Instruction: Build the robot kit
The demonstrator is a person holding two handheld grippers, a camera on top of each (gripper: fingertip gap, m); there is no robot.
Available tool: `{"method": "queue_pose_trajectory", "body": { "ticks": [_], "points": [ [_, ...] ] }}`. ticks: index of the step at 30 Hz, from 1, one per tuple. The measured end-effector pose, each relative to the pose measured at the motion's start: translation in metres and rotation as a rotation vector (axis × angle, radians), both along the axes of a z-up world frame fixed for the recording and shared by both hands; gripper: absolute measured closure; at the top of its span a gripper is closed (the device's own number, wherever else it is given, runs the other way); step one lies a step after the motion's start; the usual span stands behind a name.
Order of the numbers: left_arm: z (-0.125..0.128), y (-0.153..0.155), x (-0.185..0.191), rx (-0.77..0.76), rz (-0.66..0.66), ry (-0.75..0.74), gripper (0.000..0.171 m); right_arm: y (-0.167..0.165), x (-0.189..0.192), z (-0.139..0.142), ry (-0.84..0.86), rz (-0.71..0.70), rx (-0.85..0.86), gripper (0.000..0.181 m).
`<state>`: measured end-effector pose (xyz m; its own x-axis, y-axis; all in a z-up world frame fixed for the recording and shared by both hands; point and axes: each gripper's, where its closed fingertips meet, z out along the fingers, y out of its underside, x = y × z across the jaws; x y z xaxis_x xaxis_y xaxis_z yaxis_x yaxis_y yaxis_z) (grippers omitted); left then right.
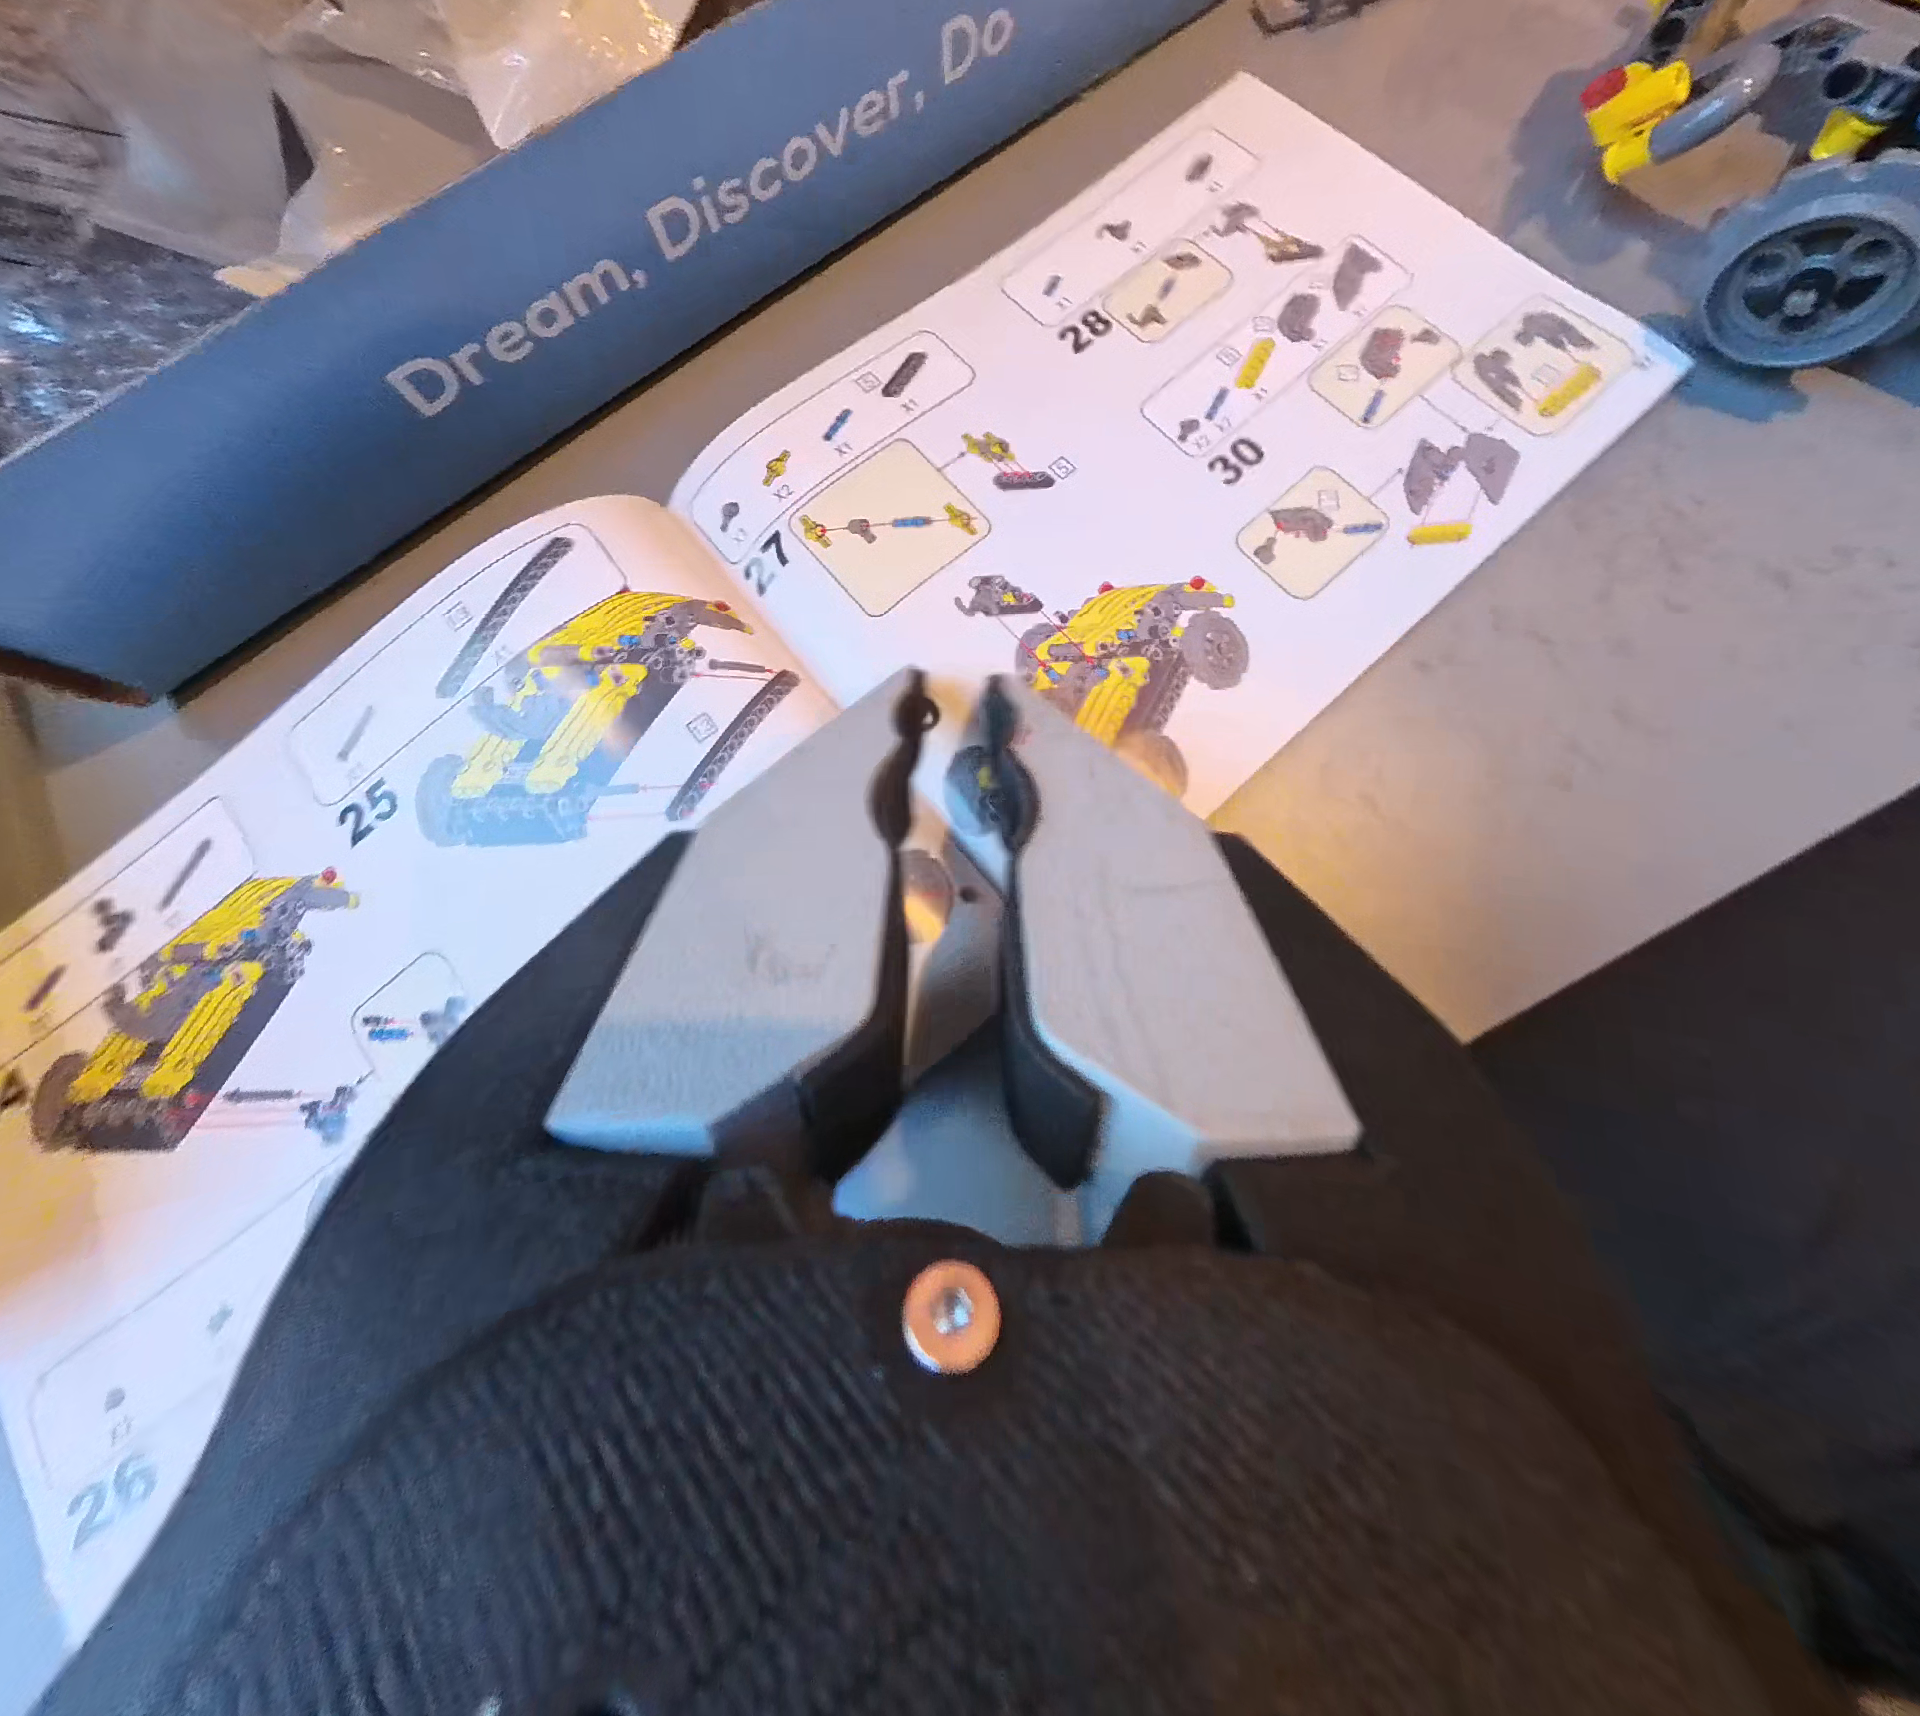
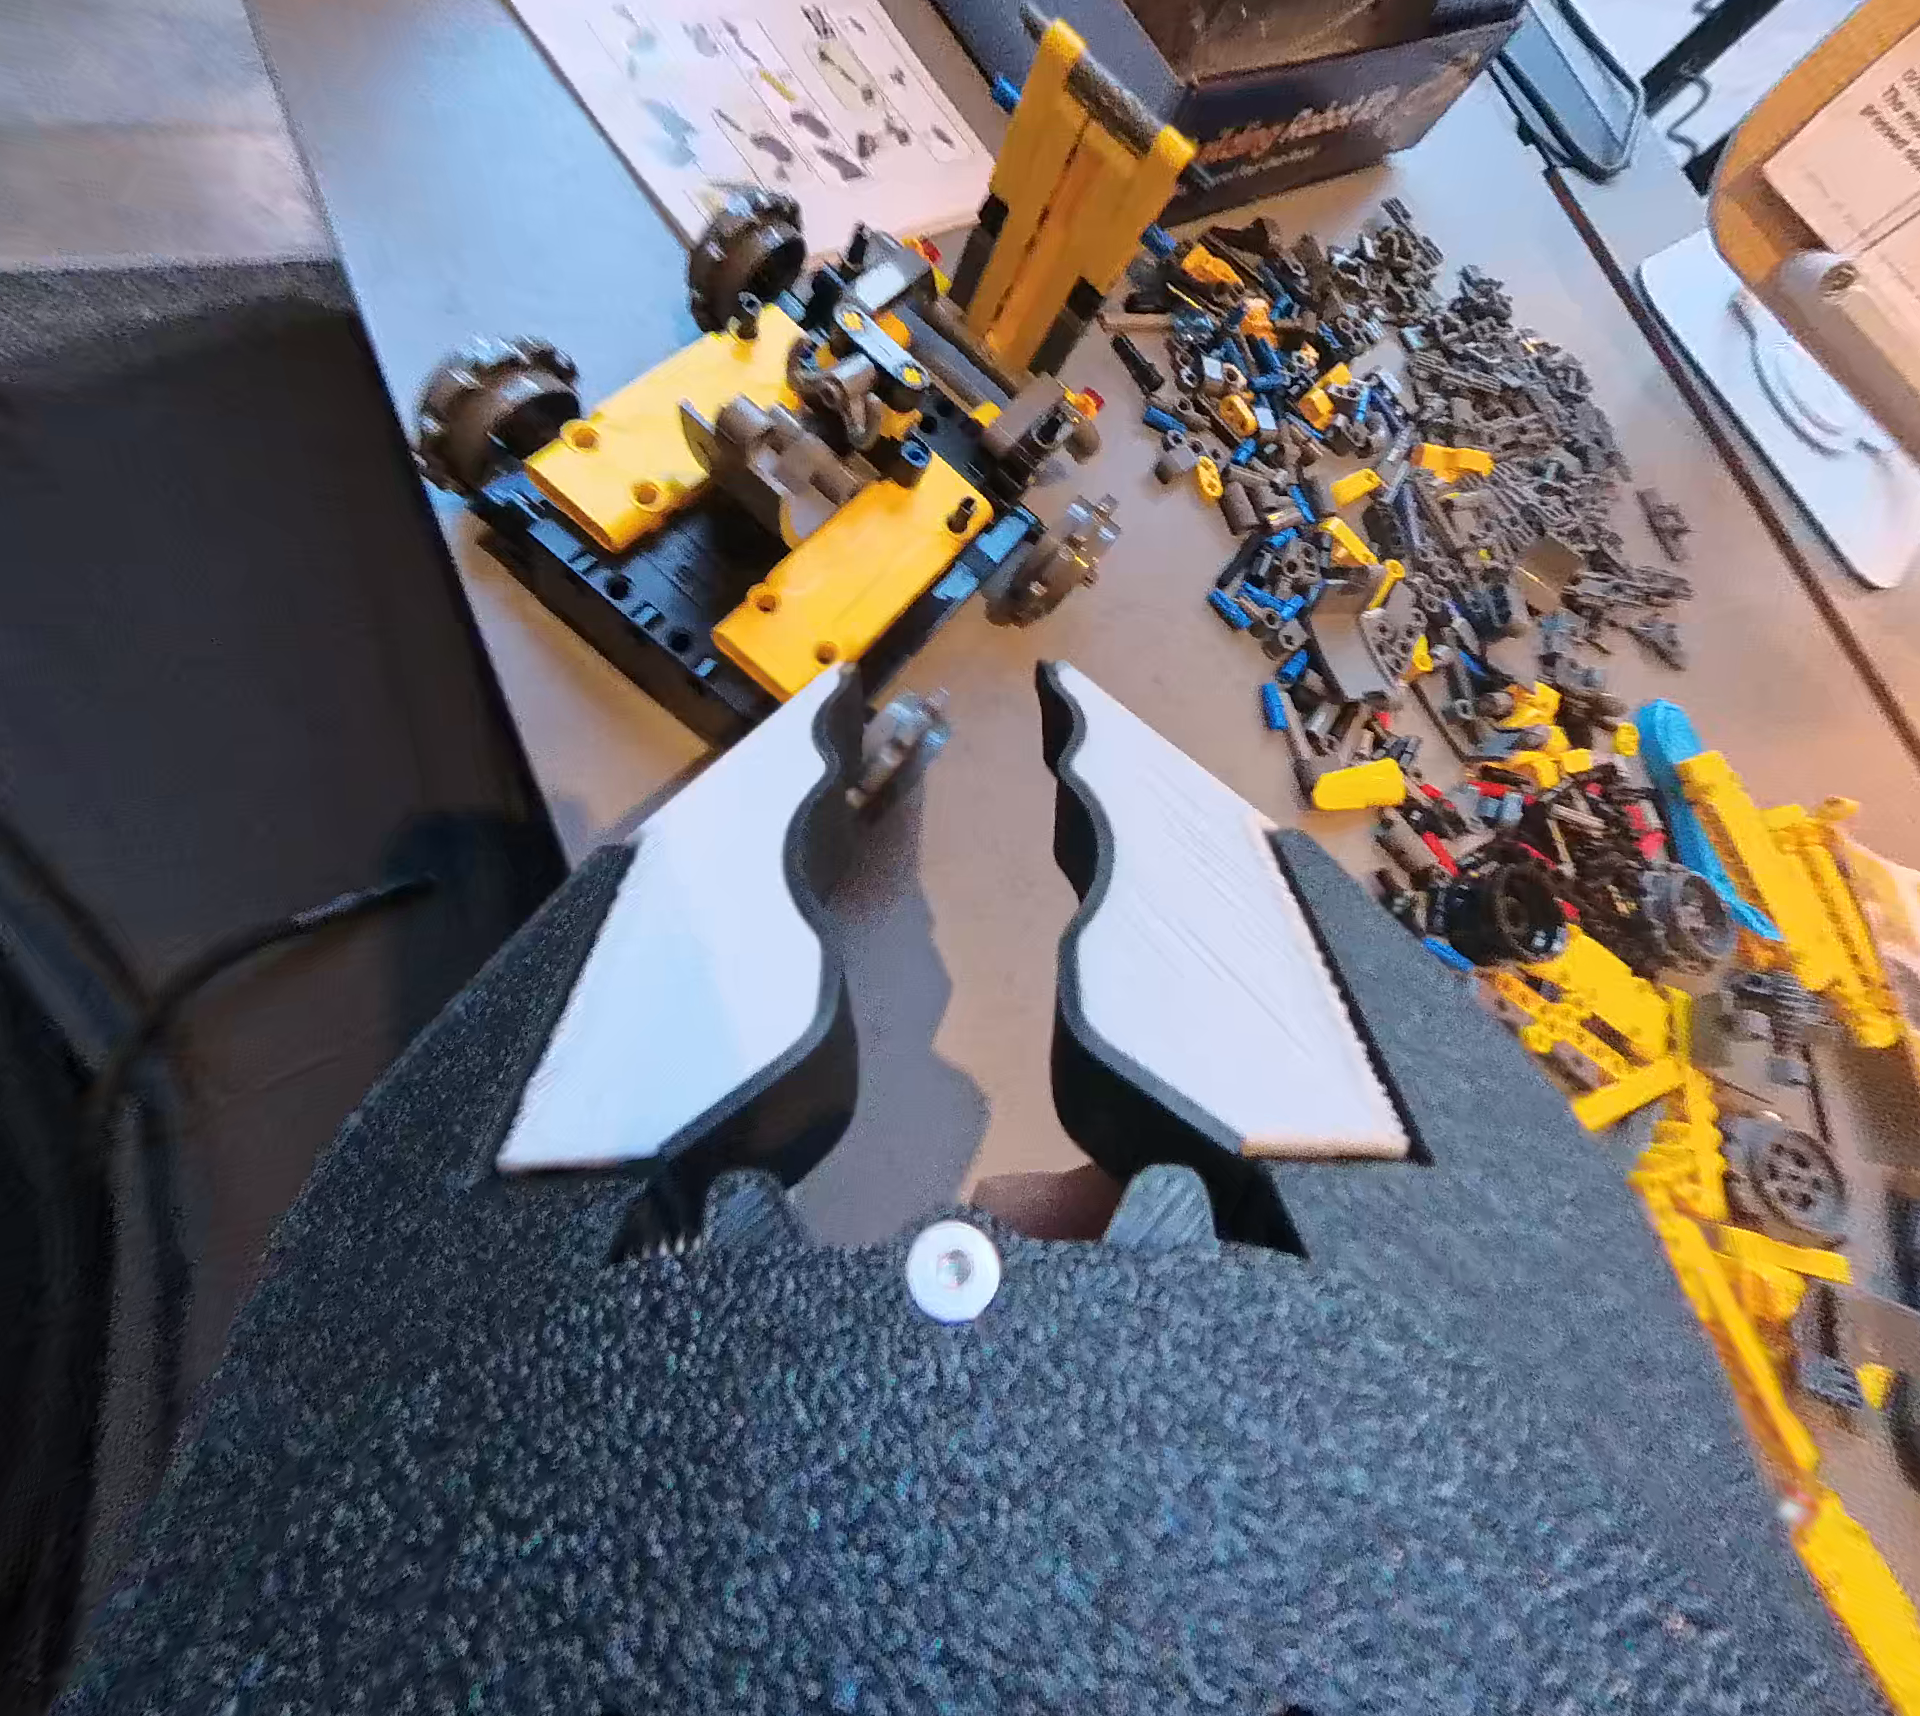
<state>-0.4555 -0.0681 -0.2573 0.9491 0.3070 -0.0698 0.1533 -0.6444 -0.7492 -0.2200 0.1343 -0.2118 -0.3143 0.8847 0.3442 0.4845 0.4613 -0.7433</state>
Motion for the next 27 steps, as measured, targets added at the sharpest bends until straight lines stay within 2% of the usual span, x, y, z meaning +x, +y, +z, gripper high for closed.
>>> {"method": "queue_pose_trajectory", "body": {
  "ticks": [1, 2, 4, 7, 10, 13, 17, 21, 24, 27],
  "points": [
    [0.004, 0.002, 0.007, 0.016, -0.012, -0.015, 0.141, -0.005, 0.001, 0.002, 0.006, 0.006, -0.022, 0.144],
    [0.011, 0.009, 0.026, 0.062, -0.080, -0.067, 0.131, -0.009, 0.001, 0.002, 0.011, 0.008, -0.030, 0.140],
    [0.024, 0.020, 0.058, 0.145, -0.172, -0.144, 0.131, -0.013, 0.002, -0.002, -0.001, 0.004, -0.027, 0.134],
    [0.019, 0.036, 0.090, 0.124, -0.234, -0.215, 0.120, -0.019, 0.002, -0.011, -0.026, 0.012, -0.054, 0.130],
    [0.012, 0.057, 0.121, 0.116, -0.306, -0.275, 0.117, -0.022, 0.001, -0.020, -0.062, 0.009, -0.085, 0.127],
    [0.009, 0.075, 0.143, 0.124, -0.330, -0.318, 0.122, -0.021, 0.000, -0.021, -0.055, 0.008, -0.062, 0.123],
    [0.010, 0.079, 0.184, 0.134, -0.409, -0.382, 0.123, -0.016, 0.002, -0.023, -0.079, 0.038, -0.082, 0.116],
    [0.004, 0.085, 0.208, 0.153, -0.386, -0.446, 0.118, -0.022, 0.005, -0.036, -0.189, 0.139, -0.203, 0.114],
    [0.002, 0.097, 0.223, 0.206, -0.356, -0.491, 0.119, -0.023, 0.002, -0.036, -0.207, 0.151, -0.264, 0.123],
    [0.003, 0.103, 0.228, 0.242, -0.312, -0.477, 0.112, -0.022, 0.010, -0.036, -0.201, 0.148, -0.250, 0.129]
  ]
}}
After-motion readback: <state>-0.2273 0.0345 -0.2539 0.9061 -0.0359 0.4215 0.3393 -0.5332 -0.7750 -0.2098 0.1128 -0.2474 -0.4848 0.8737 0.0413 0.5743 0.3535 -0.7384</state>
